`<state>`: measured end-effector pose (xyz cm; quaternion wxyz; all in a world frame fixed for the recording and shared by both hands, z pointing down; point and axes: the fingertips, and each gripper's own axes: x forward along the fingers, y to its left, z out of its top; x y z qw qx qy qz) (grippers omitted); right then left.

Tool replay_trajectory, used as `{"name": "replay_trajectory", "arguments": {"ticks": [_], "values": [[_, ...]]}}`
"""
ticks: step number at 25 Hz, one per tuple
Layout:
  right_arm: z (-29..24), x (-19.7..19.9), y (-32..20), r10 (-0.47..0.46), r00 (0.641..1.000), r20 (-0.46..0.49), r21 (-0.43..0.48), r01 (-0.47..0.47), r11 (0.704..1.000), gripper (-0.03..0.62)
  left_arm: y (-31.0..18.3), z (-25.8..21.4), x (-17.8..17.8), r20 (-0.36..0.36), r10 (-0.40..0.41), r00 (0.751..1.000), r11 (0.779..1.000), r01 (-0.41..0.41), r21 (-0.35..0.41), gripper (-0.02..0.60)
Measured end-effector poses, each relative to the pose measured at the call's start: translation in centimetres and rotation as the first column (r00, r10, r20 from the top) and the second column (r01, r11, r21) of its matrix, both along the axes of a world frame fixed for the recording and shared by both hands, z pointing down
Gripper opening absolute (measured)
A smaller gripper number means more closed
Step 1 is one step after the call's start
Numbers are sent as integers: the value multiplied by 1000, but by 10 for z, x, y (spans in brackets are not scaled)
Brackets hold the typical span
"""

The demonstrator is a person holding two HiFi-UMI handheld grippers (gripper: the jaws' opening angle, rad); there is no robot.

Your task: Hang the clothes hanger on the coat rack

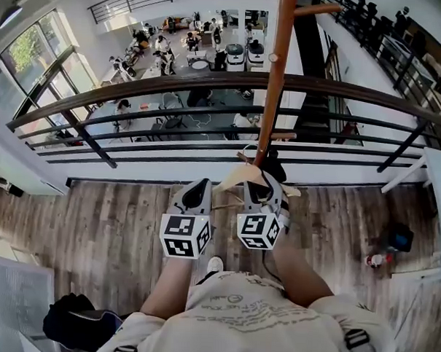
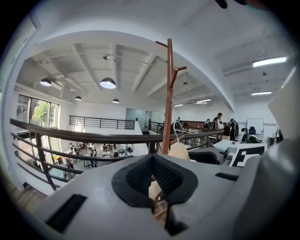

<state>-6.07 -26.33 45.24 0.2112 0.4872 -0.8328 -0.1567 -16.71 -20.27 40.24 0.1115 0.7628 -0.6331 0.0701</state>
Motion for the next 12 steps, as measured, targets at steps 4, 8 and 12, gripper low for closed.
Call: {"name": "replay_trajectory", "arguments": {"ticks": [4,8,12], "values": [[14,-8,-9,38,999,-14,-30,-39,999,174,-14,10,-10,-7,44,999,999,-44,-25,5],[31,-18,-15,69,997,-32,-48,-71,996,173,-25,20,-20,-8,78,997,996,-78,-39,5],[46,-21,-19,102,994,-42,-70,-105,992,175,-30,24,-26,-5,105,994,993,-106,-49,5]]}}
